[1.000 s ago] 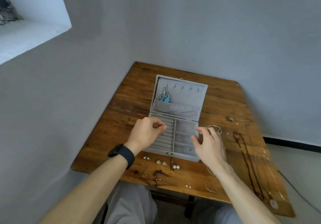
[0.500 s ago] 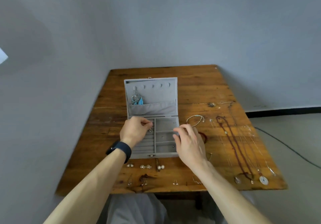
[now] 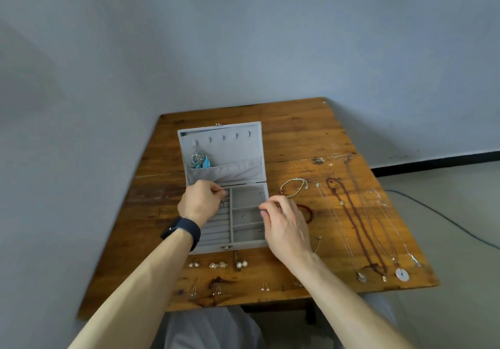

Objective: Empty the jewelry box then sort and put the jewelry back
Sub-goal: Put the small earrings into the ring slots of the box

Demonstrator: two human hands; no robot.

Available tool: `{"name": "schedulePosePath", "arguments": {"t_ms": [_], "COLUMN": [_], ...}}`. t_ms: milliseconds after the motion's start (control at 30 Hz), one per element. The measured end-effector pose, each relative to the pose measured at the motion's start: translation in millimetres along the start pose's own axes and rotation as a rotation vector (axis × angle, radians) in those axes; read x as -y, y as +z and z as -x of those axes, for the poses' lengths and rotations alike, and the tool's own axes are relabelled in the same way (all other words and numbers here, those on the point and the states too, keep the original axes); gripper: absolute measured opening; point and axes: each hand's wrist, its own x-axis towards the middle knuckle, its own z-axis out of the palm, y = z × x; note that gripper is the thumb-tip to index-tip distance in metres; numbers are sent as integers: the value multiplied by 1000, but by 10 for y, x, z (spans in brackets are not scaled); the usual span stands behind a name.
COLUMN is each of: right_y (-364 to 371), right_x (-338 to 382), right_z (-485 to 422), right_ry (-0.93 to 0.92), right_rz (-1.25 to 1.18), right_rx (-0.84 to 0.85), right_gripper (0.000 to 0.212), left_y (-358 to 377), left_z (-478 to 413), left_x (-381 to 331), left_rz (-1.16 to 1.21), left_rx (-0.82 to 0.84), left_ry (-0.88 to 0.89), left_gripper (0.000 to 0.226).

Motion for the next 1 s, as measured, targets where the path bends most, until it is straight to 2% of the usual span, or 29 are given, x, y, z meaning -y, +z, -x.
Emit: {"name": "schedulePosePath", "arguments": {"t_ms": [233,567,767,900,1000], "right_y": [8,15,8,13,12], "right_x": [-7,-16,-12,-14,-9], "right_z": [11,8,7,4,3], "right_ry": [8,6,0,-4,0], "right_rz": [-10,-11,-21,-22,-22], "right_rx": [7,14,5,3,6], "right_gripper": [12,12,12,11,12], "left_y": [23,71,38,-2,9], "left_z": [-28,0,37,89,158], "left_x": [3,25,33,73,92], "left_rz": [7,-40,-73,-181,-311], "left_rx": [-2,-69,-89,-184,-196], "left_ry": [-16,53,85,212,319], "left_gripper": [13,10,19,22,26]}}
